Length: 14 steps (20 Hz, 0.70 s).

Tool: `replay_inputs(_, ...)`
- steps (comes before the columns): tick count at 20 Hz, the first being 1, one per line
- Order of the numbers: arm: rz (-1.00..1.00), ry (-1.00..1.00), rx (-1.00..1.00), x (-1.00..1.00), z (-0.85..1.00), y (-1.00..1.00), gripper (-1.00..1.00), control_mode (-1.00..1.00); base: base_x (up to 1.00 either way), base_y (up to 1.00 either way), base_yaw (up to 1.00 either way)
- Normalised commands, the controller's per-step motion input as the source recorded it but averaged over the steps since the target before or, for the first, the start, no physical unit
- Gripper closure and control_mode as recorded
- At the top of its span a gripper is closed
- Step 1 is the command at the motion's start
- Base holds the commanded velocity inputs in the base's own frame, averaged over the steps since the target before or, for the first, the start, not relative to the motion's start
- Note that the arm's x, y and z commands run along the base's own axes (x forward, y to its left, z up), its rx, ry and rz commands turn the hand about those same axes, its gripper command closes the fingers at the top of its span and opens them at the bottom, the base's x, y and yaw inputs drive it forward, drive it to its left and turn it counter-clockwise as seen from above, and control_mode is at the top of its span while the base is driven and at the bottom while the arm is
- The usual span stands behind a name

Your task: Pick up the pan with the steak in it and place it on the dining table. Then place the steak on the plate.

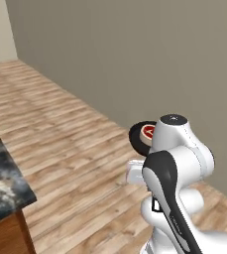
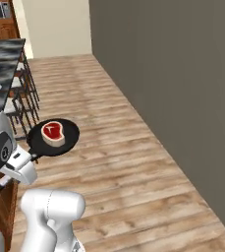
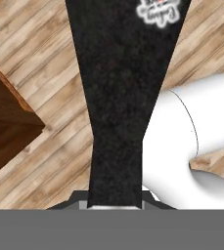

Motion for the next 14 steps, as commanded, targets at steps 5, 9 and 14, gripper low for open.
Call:
replay_inputs(5,0.0,0.0,0.0,0.0,0.0,0.0,1.0,1.0,0.0,0.0,0.49)
replay_inputs(9,0.0,0.0,0.0,0.0,0.0,0.0,1.0,1.0,0.0,0.0,0.48)
replay_inputs(14,0.0,0.0,0.0,0.0,0.0,0.0,1.0,1.0,0.01,-0.02,0.24)
